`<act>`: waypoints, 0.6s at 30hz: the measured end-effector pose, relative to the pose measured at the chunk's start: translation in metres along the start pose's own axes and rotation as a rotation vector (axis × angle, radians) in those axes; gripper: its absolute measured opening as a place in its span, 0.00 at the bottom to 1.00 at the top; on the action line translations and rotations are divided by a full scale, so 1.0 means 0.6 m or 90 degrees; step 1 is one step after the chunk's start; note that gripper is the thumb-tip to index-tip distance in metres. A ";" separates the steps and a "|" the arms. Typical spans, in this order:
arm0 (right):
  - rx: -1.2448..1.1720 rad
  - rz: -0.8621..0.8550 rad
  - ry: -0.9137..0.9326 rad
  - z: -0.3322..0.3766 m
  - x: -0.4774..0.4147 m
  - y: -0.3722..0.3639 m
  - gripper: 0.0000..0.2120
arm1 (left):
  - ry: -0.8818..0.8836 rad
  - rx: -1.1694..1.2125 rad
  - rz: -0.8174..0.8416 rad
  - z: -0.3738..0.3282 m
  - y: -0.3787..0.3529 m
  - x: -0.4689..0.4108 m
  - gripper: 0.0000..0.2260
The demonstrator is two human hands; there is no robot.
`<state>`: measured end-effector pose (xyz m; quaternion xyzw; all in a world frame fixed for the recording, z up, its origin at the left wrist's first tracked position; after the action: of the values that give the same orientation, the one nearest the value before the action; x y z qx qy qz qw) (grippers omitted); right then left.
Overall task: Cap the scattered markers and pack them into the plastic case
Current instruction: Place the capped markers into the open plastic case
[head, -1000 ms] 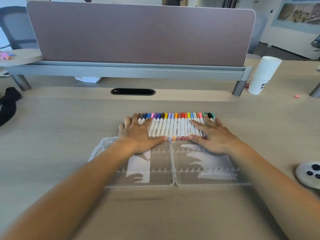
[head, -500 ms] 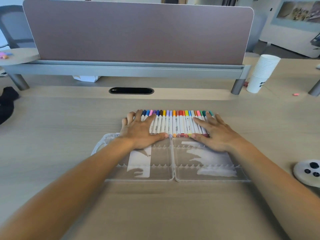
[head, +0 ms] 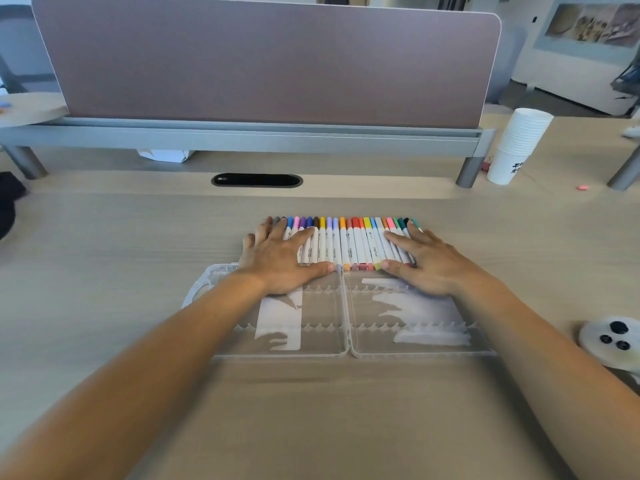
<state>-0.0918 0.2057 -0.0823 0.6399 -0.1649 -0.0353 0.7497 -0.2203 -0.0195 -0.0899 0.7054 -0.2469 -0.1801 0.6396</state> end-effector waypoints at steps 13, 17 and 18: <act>-0.075 -0.147 -0.008 0.026 0.027 0.019 0.29 | -0.047 0.093 -0.072 -0.029 0.041 0.002 0.30; -0.026 -0.200 0.080 0.078 0.061 0.016 0.21 | -0.077 0.203 -0.044 -0.050 0.081 -0.043 0.19; -0.023 -0.207 0.094 0.086 0.067 0.013 0.20 | -0.059 0.241 -0.032 -0.042 0.089 -0.058 0.18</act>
<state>-0.0701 0.1478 -0.0602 0.6457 -0.0029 -0.1120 0.7553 -0.2403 0.0180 -0.0361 0.8100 -0.2879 -0.1788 0.4786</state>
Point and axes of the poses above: each hand's wrist, its own x-axis away from the middle knuckle, its own y-axis out of the back of the hand, z = x × y, the point moved 6 cm from there along -x, towards the middle knuckle, and after that the axes turned 3 degrees about y, right-handed, at the moved point
